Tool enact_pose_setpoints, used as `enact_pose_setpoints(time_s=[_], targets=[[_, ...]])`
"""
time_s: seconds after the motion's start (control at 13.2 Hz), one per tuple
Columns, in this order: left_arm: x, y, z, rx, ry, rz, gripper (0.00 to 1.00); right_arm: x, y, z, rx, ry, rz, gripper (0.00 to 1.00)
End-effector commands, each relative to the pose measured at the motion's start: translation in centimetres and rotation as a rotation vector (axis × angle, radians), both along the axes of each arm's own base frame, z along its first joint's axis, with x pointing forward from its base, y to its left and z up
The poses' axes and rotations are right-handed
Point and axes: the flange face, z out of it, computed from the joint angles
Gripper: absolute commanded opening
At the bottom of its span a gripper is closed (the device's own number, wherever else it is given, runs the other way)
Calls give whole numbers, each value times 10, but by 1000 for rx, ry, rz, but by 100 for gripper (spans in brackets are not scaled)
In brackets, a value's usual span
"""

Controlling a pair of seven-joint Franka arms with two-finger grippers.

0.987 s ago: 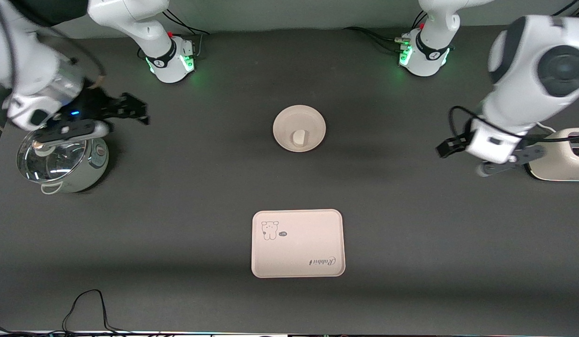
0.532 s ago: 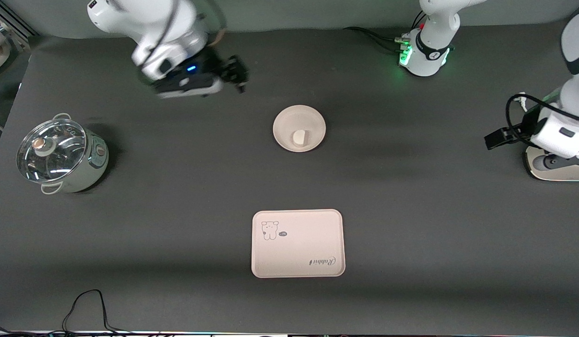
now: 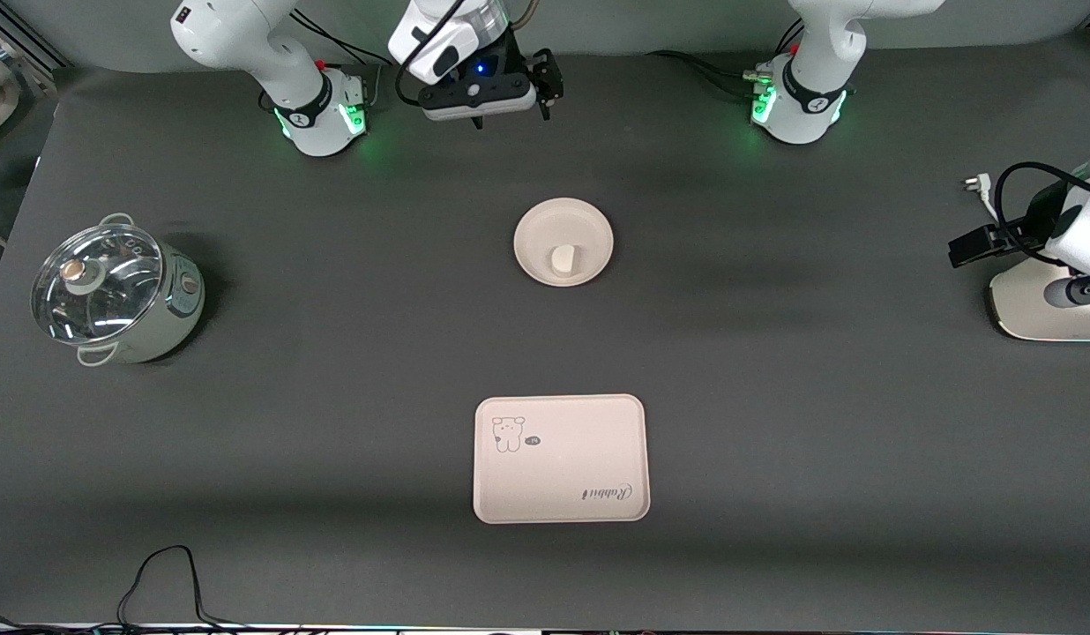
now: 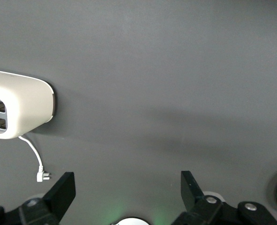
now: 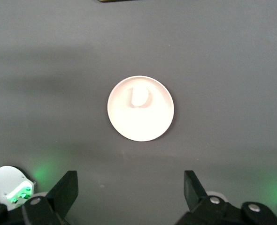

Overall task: Place bun in plate and plate on tray
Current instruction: 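Move the right gripper down to the plate rim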

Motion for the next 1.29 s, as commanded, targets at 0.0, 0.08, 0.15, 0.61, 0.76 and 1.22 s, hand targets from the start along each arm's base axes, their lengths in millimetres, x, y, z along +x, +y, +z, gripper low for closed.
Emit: enact_pose_setpoints(time_s=[0.0, 0.08, 0.15, 0.61, 0.76, 1.22], targets=[[-5, 10, 10, -12, -5, 6, 100, -7, -11, -13, -5, 14, 1, 100], [-3, 6, 14, -14, -16, -1, 100, -7, -12, -26, -8, 15, 9, 100], [-3, 5, 16, -13, -19, -3, 100, -5, -15, -44, -8, 11, -2, 100], [-5, 4, 16, -12, 1, -5, 100, -9, -32, -170, 45, -78, -58, 100], [-6, 6, 16, -12, 12, 2, 100, -10, -35, -208, 58, -110, -68, 100], [-8, 1, 27, -9, 21, 12, 100, -20, -35, -318, 87, -200, -73, 100]])
